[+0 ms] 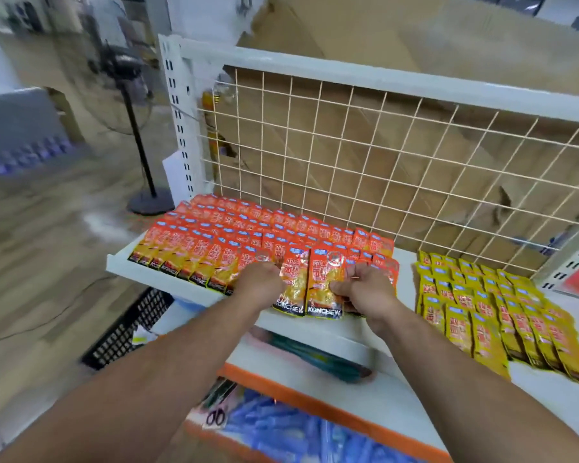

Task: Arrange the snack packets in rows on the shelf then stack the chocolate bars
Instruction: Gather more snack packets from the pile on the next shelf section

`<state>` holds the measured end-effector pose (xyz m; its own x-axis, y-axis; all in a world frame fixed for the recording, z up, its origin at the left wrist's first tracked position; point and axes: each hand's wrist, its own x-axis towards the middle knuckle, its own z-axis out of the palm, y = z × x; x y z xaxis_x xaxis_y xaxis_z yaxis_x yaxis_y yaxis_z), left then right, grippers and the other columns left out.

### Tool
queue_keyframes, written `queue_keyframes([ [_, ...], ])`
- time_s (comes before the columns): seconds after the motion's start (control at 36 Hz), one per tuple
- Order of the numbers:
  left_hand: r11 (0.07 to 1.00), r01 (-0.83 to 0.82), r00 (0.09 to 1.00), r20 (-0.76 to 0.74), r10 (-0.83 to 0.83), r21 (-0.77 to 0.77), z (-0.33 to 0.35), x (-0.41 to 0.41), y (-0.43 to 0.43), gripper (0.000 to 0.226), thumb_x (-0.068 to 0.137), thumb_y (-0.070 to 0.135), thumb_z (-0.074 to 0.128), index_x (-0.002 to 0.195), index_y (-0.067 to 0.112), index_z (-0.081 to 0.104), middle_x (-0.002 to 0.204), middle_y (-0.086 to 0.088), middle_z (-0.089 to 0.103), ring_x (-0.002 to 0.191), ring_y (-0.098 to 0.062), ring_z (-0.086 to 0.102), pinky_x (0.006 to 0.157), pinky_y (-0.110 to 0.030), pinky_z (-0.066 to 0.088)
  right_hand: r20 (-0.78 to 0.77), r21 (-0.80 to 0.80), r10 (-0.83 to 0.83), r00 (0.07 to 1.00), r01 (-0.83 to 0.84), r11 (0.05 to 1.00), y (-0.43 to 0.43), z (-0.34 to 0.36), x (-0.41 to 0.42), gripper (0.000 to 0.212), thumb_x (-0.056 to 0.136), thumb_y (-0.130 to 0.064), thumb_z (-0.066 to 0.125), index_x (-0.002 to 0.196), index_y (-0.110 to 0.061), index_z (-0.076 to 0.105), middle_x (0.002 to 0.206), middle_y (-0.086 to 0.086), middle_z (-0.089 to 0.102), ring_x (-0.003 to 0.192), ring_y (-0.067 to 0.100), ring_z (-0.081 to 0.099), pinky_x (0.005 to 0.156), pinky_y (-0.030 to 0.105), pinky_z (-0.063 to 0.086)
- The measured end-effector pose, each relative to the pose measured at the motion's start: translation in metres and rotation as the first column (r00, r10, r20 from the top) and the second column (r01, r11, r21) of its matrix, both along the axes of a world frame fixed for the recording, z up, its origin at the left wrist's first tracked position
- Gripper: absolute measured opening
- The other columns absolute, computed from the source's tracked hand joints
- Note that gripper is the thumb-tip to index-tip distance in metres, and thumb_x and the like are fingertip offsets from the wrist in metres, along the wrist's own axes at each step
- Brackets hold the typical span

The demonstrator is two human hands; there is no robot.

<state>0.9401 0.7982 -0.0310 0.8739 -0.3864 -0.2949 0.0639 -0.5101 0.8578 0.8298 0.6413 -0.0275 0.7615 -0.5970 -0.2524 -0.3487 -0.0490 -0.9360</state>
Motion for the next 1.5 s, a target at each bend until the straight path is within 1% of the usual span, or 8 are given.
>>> queue_keyframes([
  [0.06, 0.999, 0.019, 1.0, 0.019, -0.02, 0.037, -0.003, 0.011, 0.008, 0.007, 0.087, 0.006, 0.066, 0.093, 0.002, 0.066, 0.099, -0.016, 0.065, 0.088, -0.025, 0.057, 0.071, -0.027, 0.039, -0.01, -0.025, -0.003, 1.0, 0.003, 1.0, 0.008, 0.0, 0.007, 0.038, 0.087, 0.005, 0.069, 0.074, -0.017, 0.041, 0.065, 0.007, 0.042, 0.036, 0.007, 0.05, 0.05, 0.026, 0.036],
  [0.17, 0.992, 0.061, 0.995, 0.073, -0.069, 0.108, -0.01, 0.029, 0.02, 0.032, 0.087, 0.002, 0.062, 0.061, 0.01, 0.045, 0.069, -0.007, 0.046, 0.072, -0.023, 0.046, 0.07, -0.03, 0.035, -0.011, -0.038, -0.009, 1.0, 0.009, 0.999, 0.019, -0.002, 0.018, 0.043, 0.087, 0.006, 0.068, 0.07, -0.018, 0.037, 0.065, 0.005, 0.037, 0.035, 0.004, 0.047, 0.039, 0.017, 0.033],
  [0.33, 0.974, 0.088, 0.973, 0.192, -0.129, 0.21, -0.015, 0.044, 0.032, 0.011, 0.088, 0.008, 0.063, 0.077, 0.008, 0.06, 0.106, -0.008, 0.066, 0.094, -0.025, 0.056, 0.087, -0.038, 0.054, -0.036, -0.014, -0.033, 0.999, 0.033, 0.999, 0.027, -0.009, 0.035, 0.037, 0.087, 0.003, 0.069, 0.074, -0.018, 0.041, 0.068, 0.006, 0.039, 0.047, 0.011, 0.043, 0.041, 0.016, 0.035],
  [0.42, 0.954, 0.106, 0.953, 0.245, -0.178, 0.281, -0.016, 0.049, 0.034, 0.004, 0.086, 0.008, 0.063, 0.083, 0.008, 0.065, 0.089, -0.003, 0.064, 0.09, -0.029, 0.061, 0.072, -0.032, 0.05, -0.05, -0.005, -0.051, 0.997, 0.051, 0.999, 0.03, -0.012, 0.041, 0.035, 0.086, -0.001, 0.072, 0.076, -0.018, 0.044, 0.068, 0.006, 0.042, 0.058, 0.016, 0.042, 0.049, 0.023, 0.035],
  [0.58, 0.946, 0.093, 0.906, 0.368, -0.21, 0.312, -0.02, 0.054, 0.037, 0.012, 0.081, 0.01, 0.065, 0.093, 0.007, 0.064, 0.092, -0.012, 0.067, 0.083, -0.029, 0.064, 0.073, -0.043, 0.054, -0.044, 0.022, -0.058, 0.997, 0.059, 0.998, 0.034, -0.016, 0.048, 0.028, 0.084, 0.002, 0.072, 0.082, -0.014, 0.049, 0.081, 0.013, 0.053, 0.072, 0.023, 0.052, 0.059, 0.029, 0.042],
  [0.94, 0.919, 0.107, 0.836, 0.466, -0.291, 0.38, -0.029, 0.059, 0.043, 0.017, 0.089, 0.022, 0.064, 0.099, 0.015, 0.054, 0.077, 0.003, 0.054, 0.076, -0.02, 0.06, 0.049, -0.027, 0.035, -0.052, 0.022, -0.071, 0.996, 0.072, 0.997, 0.038, -0.018, 0.058, 0.029, 0.085, 0.001, 0.073, 0.084, -0.014, 0.048, 0.074, 0.008, 0.053, 0.058, 0.016, 0.049, 0.046, 0.018, 0.041],
  [1.25, 0.956, 0.001, 0.659, 0.719, -0.221, 0.294, -0.02, 0.058, 0.046, 0.028, 0.094, 0.025, 0.053, 0.12, 0.014, 0.056, 0.11, -0.005, 0.059, 0.102, -0.021, 0.05, 0.079, -0.033, 0.044, -0.11, -0.002, -0.108, 0.988, 0.108, 0.994, 0.055, -0.03, 0.07, 0.028, 0.086, 0.003, 0.071, 0.081, -0.014, 0.049, 0.069, 0.007, 0.056, 0.057, 0.017, 0.053, 0.047, 0.022, 0.045],
  [1.5, 0.934, 0.013, 0.669, 0.691, -0.273, 0.356, -0.027, 0.055, 0.049, 0.034, 0.094, 0.029, 0.052, 0.125, 0.017, 0.056, 0.118, -0.003, 0.06, 0.109, -0.024, 0.05, 0.091, -0.038, 0.045, -0.225, -0.237, -0.102, 0.969, 0.047, 0.97, 0.057, -0.033, 0.076, 0.022, 0.085, -0.009, 0.076, 0.073, -0.016, 0.058, 0.067, 0.006, 0.064, 0.062, 0.026, 0.063, 0.06, 0.038, 0.055],
])
